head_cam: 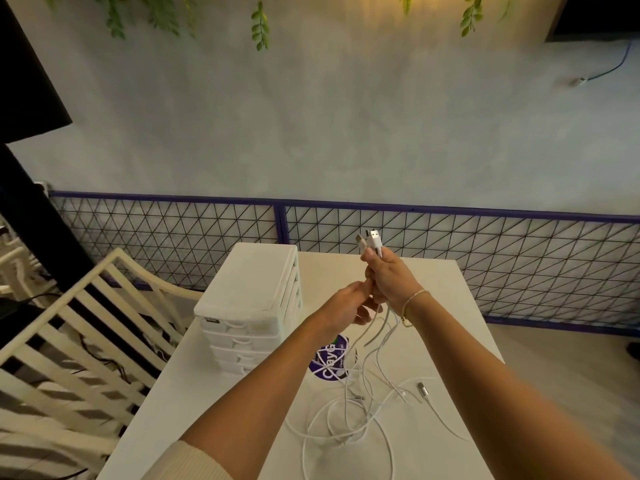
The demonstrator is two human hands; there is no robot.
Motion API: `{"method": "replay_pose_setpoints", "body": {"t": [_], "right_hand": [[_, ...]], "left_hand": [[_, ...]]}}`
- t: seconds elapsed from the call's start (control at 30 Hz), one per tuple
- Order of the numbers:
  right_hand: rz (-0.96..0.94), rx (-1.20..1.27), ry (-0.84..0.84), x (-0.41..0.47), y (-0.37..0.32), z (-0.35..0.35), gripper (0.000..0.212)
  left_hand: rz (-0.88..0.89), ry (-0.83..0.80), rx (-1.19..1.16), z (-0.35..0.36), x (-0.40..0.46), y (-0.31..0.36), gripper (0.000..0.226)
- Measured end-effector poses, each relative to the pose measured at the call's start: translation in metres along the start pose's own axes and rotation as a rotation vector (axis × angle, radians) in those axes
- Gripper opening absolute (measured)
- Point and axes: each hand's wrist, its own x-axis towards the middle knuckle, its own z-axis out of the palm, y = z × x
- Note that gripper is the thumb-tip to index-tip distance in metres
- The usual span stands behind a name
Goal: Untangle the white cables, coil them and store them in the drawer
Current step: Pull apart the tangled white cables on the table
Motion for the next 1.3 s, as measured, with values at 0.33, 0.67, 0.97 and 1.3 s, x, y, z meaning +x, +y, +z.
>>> {"method": "replay_pose_setpoints", "body": {"t": [0.33, 0.67, 0.97, 1.3], "right_hand": [[-0.095, -0.002, 0.13, 0.015, -0.032, -0.023, 0.024], [-0.12, -0.144, 0.098, 0.018, -0.025, -0.031, 0.021], [-0.138, -0.608, -0.158, 0.008, -0.004, -0.005, 0.033], [-0.072, -0.636, -0.068, 0.012, -0.007, -0.026, 0.031]], "left_hand": [[-0.126, -0.056, 0.369, -0.015, -0.002, -0.058, 0.032], [-0.308, 0.186, 0.47, -0.047, -0.009, -0.083, 0.037], [-0.03, 0.099, 0.347, -0.023, 0.006, 0.007, 0.033], [-0.125, 0.058, 0.306, -0.031, 0.002, -0.029, 0.029]]}}
